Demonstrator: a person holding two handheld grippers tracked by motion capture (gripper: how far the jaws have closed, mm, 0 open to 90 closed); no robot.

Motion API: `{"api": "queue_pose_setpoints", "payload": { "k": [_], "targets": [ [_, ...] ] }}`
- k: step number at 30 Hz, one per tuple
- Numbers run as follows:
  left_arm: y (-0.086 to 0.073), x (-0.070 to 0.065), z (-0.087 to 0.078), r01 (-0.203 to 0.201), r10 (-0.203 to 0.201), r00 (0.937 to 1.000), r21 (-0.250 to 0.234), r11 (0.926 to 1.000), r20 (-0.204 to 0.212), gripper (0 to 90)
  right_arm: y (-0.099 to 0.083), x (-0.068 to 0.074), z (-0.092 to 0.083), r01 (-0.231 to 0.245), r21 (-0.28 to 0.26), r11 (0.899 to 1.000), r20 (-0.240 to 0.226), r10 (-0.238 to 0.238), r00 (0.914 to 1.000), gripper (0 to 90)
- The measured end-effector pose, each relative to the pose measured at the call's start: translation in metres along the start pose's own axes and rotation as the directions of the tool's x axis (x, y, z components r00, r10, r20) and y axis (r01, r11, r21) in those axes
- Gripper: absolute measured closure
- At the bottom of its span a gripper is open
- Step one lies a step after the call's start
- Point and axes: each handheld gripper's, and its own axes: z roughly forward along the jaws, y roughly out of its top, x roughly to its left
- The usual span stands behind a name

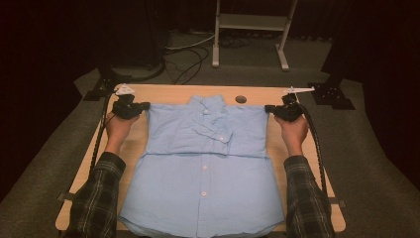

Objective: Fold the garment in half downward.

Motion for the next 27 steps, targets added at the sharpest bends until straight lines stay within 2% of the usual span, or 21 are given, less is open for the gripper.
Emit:
{"api": "queue_pose_setpoints", "payload": {
  "k": [2, 6, 9, 14, 17, 20, 22, 27],
  "targets": [
    [0.007, 0.002, -0.007, 0.008, -0.008, 1.0000, -0.012, 0.9999, 0.005, 89.2, 0.007, 0.003, -0.006, 0.014, -0.033, 0.999, 0.004, -0.014, 0.9999, 89.4],
    [0.024, -0.001, -0.021, -0.023, 0.022, 0.9997, -0.068, 0.9974, -0.009, 89.2, 0.022, 0.007, -0.022, 0.027, -0.083, 0.996, 0.005, -0.027, 0.9996, 89.4],
    [0.031, -0.003, -0.032, -0.030, 0.029, 0.9995, -0.091, 0.9954, -0.012, 89.2, 0.031, 0.012, -0.032, 0.047, -0.125, 0.991, 0.002, -0.047, 0.9989, 89.4],
    [0.030, -0.009, -0.046, -0.044, 0.045, 0.9990, -0.092, 0.9948, 0.001, 89.2, 0.030, 0.017, -0.045, 0.073, -0.137, 0.988, -0.017, -0.076, 0.9970, 89.4],
    [0.029, -0.014, -0.058, -0.053, 0.054, 0.9985, -0.118, 0.9916, 0.005, 89.2, 0.027, 0.023, -0.055, 0.093, -0.155, 0.983, -0.023, -0.098, 0.9950, 89.4],
    [0.027, -0.020, -0.070, -0.069, 0.070, 0.9975, -0.119, 0.9905, 0.010, 89.2, 0.024, 0.028, -0.066, 0.113, -0.166, 0.980, -0.038, -0.120, 0.9920, 89.4],
    [0.024, -0.025, -0.079, -0.094, 0.095, 0.9955, -0.131, 0.9869, 0.000, 89.1, 0.020, 0.032, -0.073, 0.120, -0.181, 0.976, -0.050, -0.131, 0.9901, 89.3],
    [0.017, -0.036, -0.099, -0.114, 0.118, 0.9929, -0.141, 0.9834, 0.019, 89.1, 0.011, 0.042, -0.087, 0.149, -0.186, 0.971, -0.057, -0.162, 0.9851, 89.3]
  ]
}}
